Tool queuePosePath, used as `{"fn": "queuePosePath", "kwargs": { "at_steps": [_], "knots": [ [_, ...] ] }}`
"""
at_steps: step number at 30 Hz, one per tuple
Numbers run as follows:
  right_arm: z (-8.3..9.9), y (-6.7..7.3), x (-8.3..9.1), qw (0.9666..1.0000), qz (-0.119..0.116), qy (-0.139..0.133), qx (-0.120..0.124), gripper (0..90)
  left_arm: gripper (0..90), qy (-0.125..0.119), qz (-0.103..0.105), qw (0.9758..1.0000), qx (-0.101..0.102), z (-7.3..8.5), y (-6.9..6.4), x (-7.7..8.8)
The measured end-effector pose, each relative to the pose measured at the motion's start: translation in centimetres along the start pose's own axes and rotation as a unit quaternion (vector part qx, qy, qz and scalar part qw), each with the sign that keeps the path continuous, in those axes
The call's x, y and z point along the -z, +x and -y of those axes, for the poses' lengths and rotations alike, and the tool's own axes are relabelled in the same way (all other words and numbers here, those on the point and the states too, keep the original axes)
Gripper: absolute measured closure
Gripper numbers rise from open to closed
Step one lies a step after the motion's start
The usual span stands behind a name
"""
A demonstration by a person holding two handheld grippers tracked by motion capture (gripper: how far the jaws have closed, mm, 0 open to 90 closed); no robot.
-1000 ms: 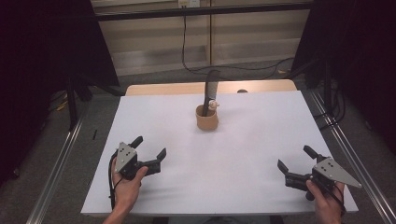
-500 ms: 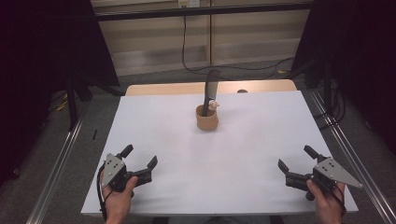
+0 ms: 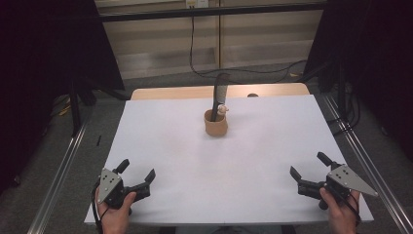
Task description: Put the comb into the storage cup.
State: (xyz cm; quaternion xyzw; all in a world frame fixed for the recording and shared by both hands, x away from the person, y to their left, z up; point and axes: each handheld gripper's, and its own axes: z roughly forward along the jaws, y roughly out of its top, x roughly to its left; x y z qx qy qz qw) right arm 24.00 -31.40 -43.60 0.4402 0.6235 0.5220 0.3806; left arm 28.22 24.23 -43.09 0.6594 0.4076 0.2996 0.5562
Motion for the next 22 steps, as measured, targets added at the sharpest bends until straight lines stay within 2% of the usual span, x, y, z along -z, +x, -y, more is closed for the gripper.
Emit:
{"fn": "queuePosePath", "kwargs": {
  "at_steps": [3, 5, 8, 11, 16, 18, 22],
  "knots": [
    [-0.01, -0.03, 0.01, 1.0000, 0.002, 0.000, 0.001, 0.0, 4.1, -0.006, -0.018, 0.9998, -0.010, 0.05, -0.15, 0.63],
    [0.01, -0.06, -0.03, 1.0000, 0.002, -0.001, 0.001, 0.0, 4.1, -0.004, -0.018, 0.9998, -0.011, 0.20, 0.00, 0.77],
    [0.00, -0.11, -0.10, 1.0000, 0.005, 0.001, 0.002, 0.0, 4.5, 0.006, -0.021, 0.9997, -0.008, 0.45, 0.30, 0.54],
    [0.02, -0.04, -0.17, 1.0000, 0.005, 0.000, 0.002, 0.0, 5.0, 0.017, -0.030, 0.9993, -0.014, 0.68, 0.26, 0.26],
    [0.07, -0.07, -0.25, 1.0000, 0.001, 0.001, 0.003, 0.0, 4.3, 0.011, -0.015, 0.9998, -0.006, 0.52, 0.27, 0.11],
    [0.07, -0.08, -0.31, 1.0000, 0.001, 0.003, 0.002, 0.0, 4.3, 0.011, -0.016, 0.9997, -0.012, 0.45, 0.32, 0.03],
    [0.07, -0.05, -0.27, 1.0000, 0.001, 0.001, 0.004, 0.0, 4.3, 0.014, -0.015, 0.9997, -0.011, 0.41, 0.49, -0.09]
  ]
}}
